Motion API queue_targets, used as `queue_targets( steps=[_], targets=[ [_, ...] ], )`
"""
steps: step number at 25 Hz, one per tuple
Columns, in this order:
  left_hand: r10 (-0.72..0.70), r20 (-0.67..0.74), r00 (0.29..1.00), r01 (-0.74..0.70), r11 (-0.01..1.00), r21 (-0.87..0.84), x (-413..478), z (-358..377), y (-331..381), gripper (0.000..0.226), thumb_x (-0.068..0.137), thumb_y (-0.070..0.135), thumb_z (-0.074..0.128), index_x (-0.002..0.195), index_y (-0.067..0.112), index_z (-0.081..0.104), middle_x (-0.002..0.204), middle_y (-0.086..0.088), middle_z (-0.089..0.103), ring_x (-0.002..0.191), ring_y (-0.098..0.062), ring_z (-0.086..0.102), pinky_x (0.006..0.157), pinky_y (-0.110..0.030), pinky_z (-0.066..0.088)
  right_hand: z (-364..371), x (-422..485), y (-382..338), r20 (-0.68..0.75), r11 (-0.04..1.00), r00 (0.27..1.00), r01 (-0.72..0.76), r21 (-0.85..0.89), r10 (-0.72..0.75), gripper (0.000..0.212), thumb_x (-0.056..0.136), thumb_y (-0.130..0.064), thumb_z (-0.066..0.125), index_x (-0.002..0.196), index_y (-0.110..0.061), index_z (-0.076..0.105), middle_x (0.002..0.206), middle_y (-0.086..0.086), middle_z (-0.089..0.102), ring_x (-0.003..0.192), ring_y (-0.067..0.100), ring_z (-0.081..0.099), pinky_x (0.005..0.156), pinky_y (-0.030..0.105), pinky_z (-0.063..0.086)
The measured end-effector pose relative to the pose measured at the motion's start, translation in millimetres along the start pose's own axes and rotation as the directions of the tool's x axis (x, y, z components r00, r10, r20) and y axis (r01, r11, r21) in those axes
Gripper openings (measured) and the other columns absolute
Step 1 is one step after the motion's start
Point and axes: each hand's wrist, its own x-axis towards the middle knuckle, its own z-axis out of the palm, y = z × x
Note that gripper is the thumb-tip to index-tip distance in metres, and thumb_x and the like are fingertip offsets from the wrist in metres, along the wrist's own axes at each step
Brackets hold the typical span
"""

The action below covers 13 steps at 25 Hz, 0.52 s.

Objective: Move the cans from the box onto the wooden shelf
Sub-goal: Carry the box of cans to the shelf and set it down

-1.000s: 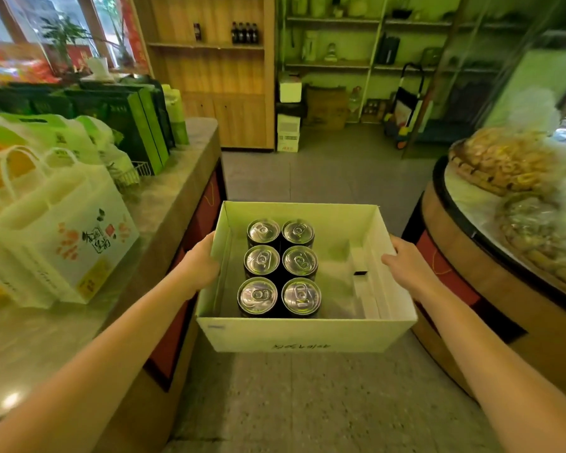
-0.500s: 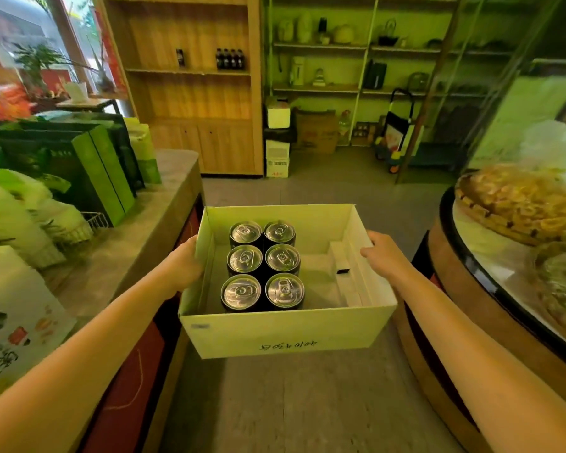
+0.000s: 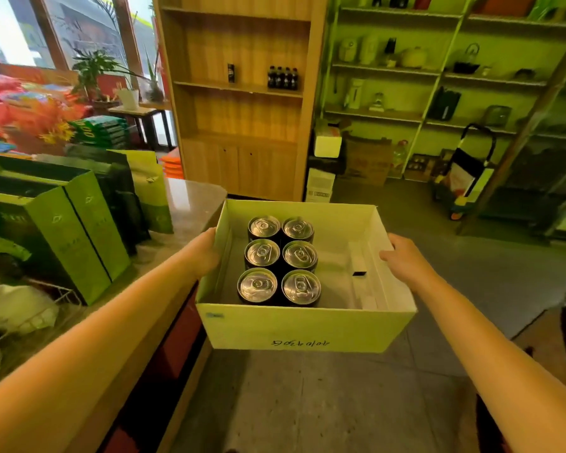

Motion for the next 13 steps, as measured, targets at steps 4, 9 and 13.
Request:
queue_targets(
  steps=[4,9,13],
  targets=[
    [0.045,0.033,0.998,-0.046,0.998,0.043,151,-33,6,0.042,0.088,-0.002,0.048,0.130,0.003,0.042,0.130,-0.008,0.050,0.114,-0.025,0.048,0.090,-0.033,0.039,27,142,-31,-0.047,1.000,0.999,-0.001,0.023,0.002,0.033,0.089,0.003,0.042,0.119,-0.002,0.054,0.117,0.019,0.059,0.102,0.034,0.056,0.078,0.036,0.043],
    [0.065,0.034,0.997,-0.067,0.995,0.068,317,-69,36,0.042,0.090,0.000,0.045,0.132,0.001,0.040,0.126,-0.012,0.051,0.117,-0.031,0.047,0.091,-0.037,0.039,41,290,-69,-0.098,0.998,0.995,-0.030,0.054,0.036,0.033,0.088,0.005,0.041,0.117,-0.001,0.054,0.118,0.020,0.059,0.103,0.034,0.055,0.076,0.033,0.040],
    [0.038,0.016,0.999,-0.039,0.997,0.073,432,-76,56,0.037,0.092,-0.001,0.042,0.128,0.001,0.043,0.123,-0.019,0.052,0.117,-0.034,0.047,0.090,-0.038,0.039,48,420,-85,-0.072,0.999,0.997,-0.015,0.040,0.018,0.030,0.088,0.004,0.041,0.114,-0.001,0.055,0.117,0.020,0.059,0.102,0.033,0.055,0.078,0.038,0.044]
  ],
)
